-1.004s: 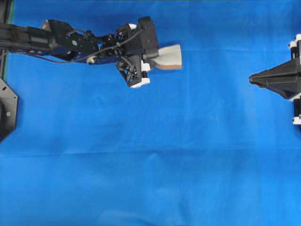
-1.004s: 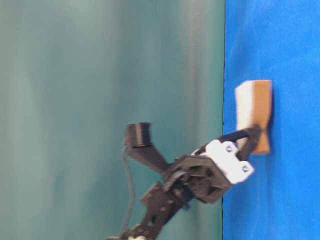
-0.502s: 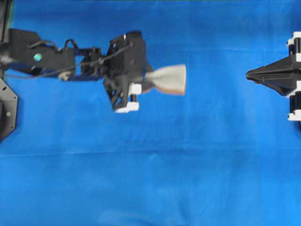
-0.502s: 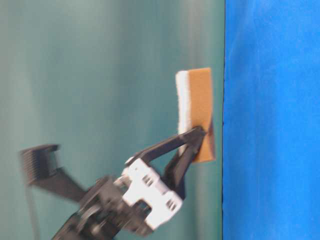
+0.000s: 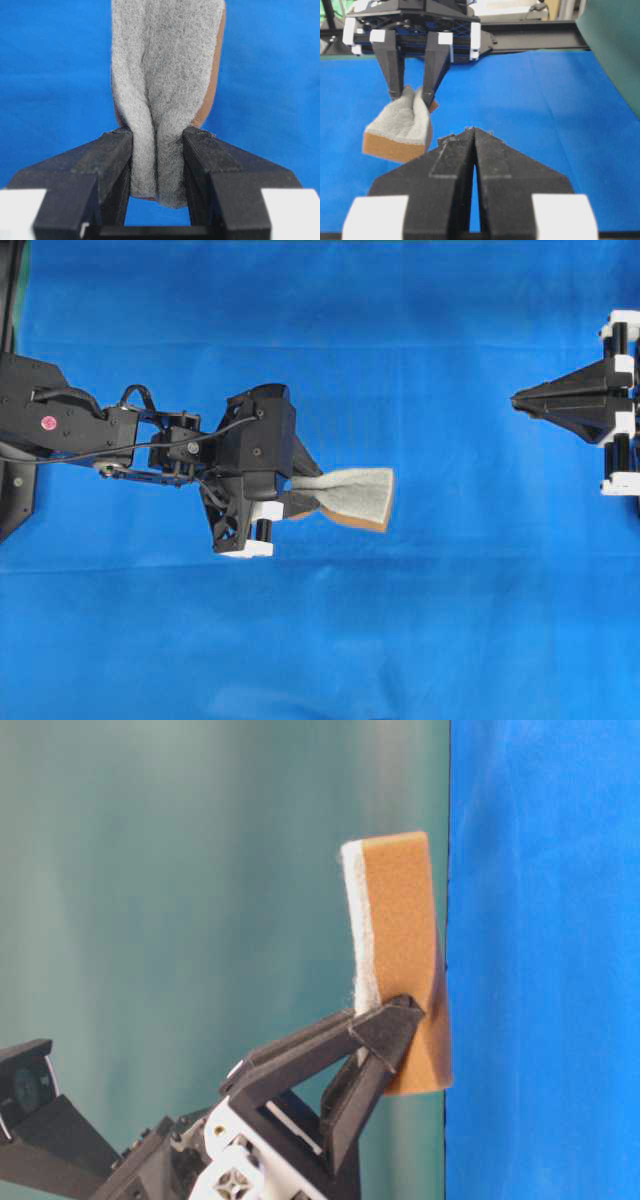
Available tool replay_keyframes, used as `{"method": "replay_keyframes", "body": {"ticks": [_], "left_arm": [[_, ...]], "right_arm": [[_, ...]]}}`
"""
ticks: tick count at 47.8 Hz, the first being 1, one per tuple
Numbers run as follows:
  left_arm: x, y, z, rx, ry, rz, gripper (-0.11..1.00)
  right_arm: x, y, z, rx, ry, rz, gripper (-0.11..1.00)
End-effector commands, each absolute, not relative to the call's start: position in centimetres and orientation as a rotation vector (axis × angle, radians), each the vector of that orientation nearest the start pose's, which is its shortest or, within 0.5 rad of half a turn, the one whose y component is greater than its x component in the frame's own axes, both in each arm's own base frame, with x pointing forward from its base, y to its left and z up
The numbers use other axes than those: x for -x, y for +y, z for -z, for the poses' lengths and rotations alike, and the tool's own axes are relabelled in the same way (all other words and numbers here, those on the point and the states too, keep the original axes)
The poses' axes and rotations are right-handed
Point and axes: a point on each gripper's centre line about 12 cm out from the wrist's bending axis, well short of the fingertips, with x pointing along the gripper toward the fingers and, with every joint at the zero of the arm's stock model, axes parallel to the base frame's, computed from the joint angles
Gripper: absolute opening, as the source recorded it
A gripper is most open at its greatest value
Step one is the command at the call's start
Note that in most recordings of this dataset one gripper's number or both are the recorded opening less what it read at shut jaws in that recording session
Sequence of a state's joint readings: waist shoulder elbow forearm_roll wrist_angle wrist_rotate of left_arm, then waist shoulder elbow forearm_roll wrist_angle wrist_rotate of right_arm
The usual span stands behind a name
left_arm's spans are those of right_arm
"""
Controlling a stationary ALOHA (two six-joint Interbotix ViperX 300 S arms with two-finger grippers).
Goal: Hand over the sponge with the left arm and wipe it with the right arm.
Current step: 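Lift the sponge and carry it toward the right gripper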
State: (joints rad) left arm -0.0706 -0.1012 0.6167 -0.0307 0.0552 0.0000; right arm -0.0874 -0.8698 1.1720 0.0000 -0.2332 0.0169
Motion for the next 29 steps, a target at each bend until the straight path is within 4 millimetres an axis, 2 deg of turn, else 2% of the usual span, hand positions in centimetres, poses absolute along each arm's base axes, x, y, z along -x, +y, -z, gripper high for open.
{"method": "replay_keyframes", "body": {"ticks": [1, 14, 22, 29], "left_arm": [[-38.9, -2.8, -23.0, 0.011, 0.539, 0.062, 0.24], [-38.9, -2.7, -23.0, 0.012, 0.538, 0.061, 0.24], [-38.9, -2.6, -23.0, 0.013, 0.538, 0.058, 0.24], [-38.9, -2.5, -23.0, 0.013, 0.536, 0.056, 0.24]], "right_arm": [[-21.6, -1.9, -27.9, -0.025, 0.042, 0.090, 0.02], [-21.8, -1.8, -28.0, -0.090, 0.059, 0.086, 0.02], [-23.1, -0.8, -28.4, -0.131, 0.079, 0.043, 0.02], [-25.0, 0.3, -28.7, -0.138, 0.128, -0.001, 0.03]]}}
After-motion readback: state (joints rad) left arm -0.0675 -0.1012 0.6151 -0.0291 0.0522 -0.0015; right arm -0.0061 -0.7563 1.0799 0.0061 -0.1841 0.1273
